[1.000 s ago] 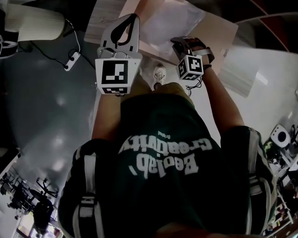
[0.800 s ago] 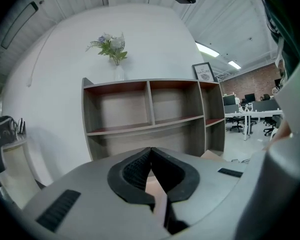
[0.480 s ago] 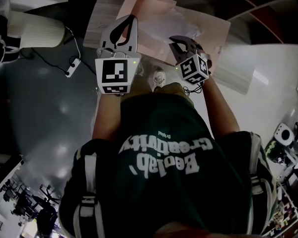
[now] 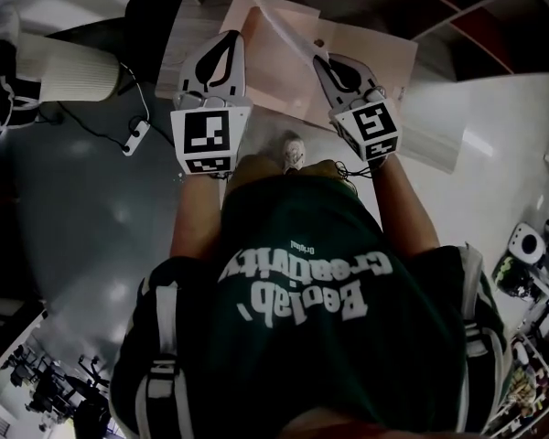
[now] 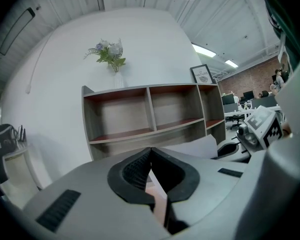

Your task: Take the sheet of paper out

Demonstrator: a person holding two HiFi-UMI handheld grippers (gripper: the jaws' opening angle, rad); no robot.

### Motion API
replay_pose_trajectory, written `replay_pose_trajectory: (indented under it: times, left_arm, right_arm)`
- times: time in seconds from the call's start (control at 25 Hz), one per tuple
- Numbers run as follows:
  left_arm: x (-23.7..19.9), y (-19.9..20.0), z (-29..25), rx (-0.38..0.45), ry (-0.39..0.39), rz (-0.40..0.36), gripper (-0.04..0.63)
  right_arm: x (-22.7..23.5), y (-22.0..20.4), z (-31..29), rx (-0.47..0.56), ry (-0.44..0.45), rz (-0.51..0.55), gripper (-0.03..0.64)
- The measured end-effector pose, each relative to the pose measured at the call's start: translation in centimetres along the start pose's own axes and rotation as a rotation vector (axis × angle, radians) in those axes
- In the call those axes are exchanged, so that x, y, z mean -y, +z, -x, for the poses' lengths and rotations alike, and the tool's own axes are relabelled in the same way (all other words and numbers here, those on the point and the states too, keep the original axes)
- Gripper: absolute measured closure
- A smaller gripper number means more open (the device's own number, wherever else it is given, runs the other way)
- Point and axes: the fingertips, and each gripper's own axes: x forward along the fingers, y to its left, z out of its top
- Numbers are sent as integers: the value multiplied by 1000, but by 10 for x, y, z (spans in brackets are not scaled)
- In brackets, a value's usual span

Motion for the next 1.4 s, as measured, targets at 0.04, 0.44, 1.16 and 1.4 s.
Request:
replay_pose_trajectory:
  times: [0.04, 0.44, 1.16, 1.4]
  left_arm:
    - [-3, 1, 1, 6, 0, 2, 575]
    - [-36, 23, 24, 75, -59, 1, 575]
    - [-48, 35, 99, 171, -287, 40, 575]
    - [-52, 29, 117, 180, -334, 60, 576]
  right_arm:
    - [0, 10, 1, 21, -11, -13, 583]
    - [-15, 74, 6, 130, -163, -86, 583]
    - [-94, 120, 49, 216, -442, -116, 583]
    - [-118, 114, 60, 198, -514, -123, 583]
